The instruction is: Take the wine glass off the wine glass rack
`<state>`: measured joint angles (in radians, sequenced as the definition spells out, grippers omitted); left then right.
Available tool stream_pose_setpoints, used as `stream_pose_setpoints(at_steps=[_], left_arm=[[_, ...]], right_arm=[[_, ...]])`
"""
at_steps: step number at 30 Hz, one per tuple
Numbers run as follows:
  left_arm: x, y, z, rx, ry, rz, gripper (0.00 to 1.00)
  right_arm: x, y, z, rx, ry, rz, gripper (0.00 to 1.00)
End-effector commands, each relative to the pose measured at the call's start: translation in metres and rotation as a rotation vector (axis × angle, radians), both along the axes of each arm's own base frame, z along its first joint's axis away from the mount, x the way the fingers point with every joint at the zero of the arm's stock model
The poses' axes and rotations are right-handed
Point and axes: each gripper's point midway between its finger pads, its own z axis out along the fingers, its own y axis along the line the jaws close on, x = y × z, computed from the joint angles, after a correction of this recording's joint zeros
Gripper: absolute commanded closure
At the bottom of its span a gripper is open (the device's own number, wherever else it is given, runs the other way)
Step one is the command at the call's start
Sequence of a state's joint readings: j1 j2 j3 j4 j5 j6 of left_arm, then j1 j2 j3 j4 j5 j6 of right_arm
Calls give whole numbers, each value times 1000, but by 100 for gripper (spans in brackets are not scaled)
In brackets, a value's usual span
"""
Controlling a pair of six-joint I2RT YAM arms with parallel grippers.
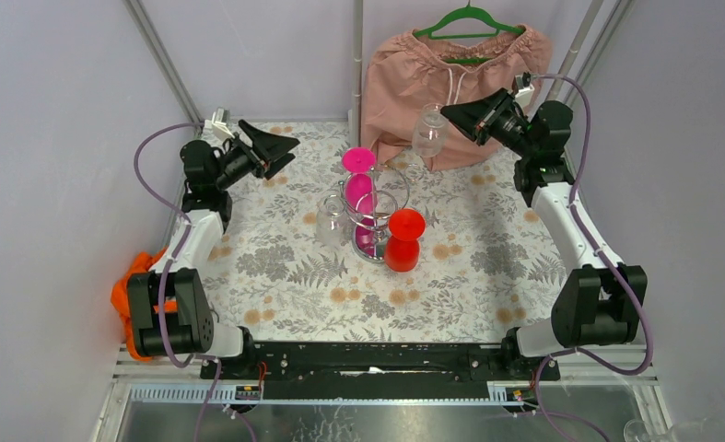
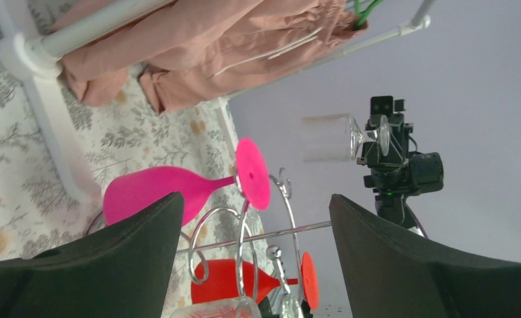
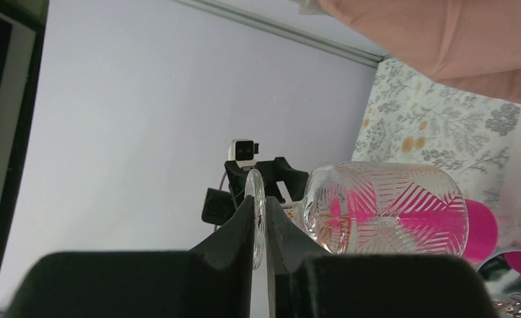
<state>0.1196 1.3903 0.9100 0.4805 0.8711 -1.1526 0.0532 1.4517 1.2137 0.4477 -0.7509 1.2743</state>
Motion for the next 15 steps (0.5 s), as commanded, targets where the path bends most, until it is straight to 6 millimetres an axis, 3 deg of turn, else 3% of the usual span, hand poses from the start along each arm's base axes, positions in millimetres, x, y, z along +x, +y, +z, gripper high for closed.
stream_pose_setpoints(at_steps=[1,8,13,15], left_arm=[[3,1,49,-23,-198,-13,11],[-4,-12,86,-67,-327,-95,12],[-10,-50,113,-2,-414,-200,12],[-14,-74,120,30,-435,-246,12]], right_arm=[[-47,5,87,62,-250,93,100],[-77,11,123,109,-348,163,100],[-91,19,140,129,-383,196,100],[-94,25,144,138,-390,216,100]])
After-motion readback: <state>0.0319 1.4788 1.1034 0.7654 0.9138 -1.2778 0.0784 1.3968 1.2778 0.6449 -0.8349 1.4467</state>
